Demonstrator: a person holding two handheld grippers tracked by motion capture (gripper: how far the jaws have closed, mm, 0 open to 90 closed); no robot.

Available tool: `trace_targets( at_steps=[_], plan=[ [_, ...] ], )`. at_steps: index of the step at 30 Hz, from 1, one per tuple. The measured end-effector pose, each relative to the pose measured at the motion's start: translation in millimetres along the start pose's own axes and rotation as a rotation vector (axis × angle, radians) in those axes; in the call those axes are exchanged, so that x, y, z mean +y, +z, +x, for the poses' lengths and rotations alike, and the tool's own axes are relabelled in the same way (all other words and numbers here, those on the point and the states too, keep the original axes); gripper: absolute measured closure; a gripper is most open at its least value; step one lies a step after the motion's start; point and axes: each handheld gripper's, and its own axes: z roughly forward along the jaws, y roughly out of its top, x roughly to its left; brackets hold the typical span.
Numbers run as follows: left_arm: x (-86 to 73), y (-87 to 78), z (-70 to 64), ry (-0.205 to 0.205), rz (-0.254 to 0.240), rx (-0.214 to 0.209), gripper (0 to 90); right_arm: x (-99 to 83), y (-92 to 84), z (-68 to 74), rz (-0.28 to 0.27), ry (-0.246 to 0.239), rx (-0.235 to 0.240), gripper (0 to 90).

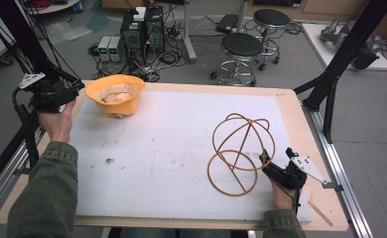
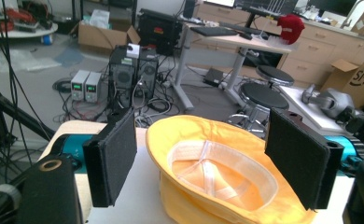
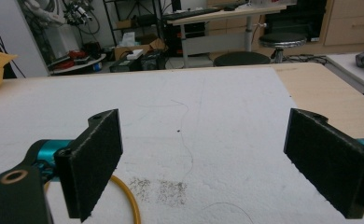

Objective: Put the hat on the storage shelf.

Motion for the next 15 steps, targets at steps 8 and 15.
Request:
trace_targets(
  at_steps=[8,15],
  plan=[
    [4.2,23.6,-3.6,0.019,0.031,-0.024,24.7,-1.1,4.1,0.5,0.014,-0.002,0.009,10.6],
    [10.1,39.8,-5.2,0.035,0.086,-0.033,23.9,-1.1,3.7,1.3,0.013,0.0,0.014,10.5]
  ],
)
